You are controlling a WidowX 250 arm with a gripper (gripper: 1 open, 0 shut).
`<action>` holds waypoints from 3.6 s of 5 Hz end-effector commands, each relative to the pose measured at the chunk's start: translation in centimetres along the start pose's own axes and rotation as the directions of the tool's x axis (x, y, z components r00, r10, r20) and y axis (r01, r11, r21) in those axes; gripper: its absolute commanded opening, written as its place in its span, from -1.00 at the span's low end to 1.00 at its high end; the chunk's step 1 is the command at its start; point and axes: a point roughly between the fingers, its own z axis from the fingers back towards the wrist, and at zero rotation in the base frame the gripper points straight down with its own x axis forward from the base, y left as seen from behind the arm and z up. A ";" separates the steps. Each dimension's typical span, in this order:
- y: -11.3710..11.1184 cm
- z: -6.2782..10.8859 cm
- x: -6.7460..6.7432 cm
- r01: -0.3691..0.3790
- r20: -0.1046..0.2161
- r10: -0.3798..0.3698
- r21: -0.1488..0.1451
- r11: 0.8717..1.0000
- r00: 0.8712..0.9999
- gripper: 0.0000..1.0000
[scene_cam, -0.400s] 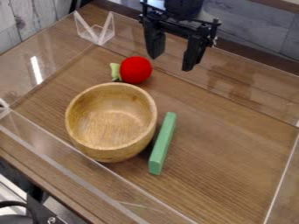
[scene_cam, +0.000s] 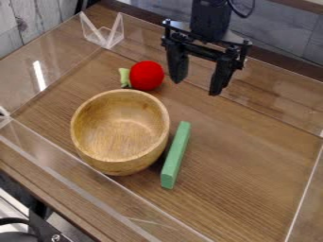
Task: Move the red fruit to the left
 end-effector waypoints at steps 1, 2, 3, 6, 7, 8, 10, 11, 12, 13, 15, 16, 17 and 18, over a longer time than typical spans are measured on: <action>-0.1 0.4 0.9 0.076 0.056 -0.075 -0.008 0.997 0.996 1.00; -0.4 -0.4 1.4 0.151 0.066 -0.150 -0.010 0.988 0.986 1.00; -0.6 -0.6 1.8 0.208 0.098 -0.206 -0.010 0.978 0.974 1.00; -3.1 2.4 -0.5 0.138 0.202 -0.129 -0.031 0.990 0.971 1.00; -3.4 2.9 -1.0 0.127 0.210 -0.118 -0.028 0.992 0.971 1.00; -2.3 2.6 -0.6 0.087 0.200 -0.078 -0.035 0.996 0.977 1.00; -1.2 0.0 0.6 -0.004 0.181 0.015 -0.060 0.998 0.983 1.00; -1.7 -1.5 1.9 -0.031 0.196 0.040 -0.051 0.998 0.980 1.00; -2.2 0.0 2.6 0.023 0.218 -0.014 -0.038 0.999 0.976 1.00; -2.2 1.4 2.7 0.074 0.232 -0.065 -0.032 0.997 0.970 1.00; -3.5 2.1 1.7 -0.043 0.220 0.054 -0.055 0.998 0.974 1.00; -1.7 1.3 1.8 -0.025 0.216 0.034 -0.047 0.999 0.976 1.00; 0.4 1.0 1.4 0.011 0.216 0.002 -0.056 0.998 0.976 1.00; -0.8 0.5 1.5 0.029 0.224 -0.017 -0.051 0.998 0.974 1.00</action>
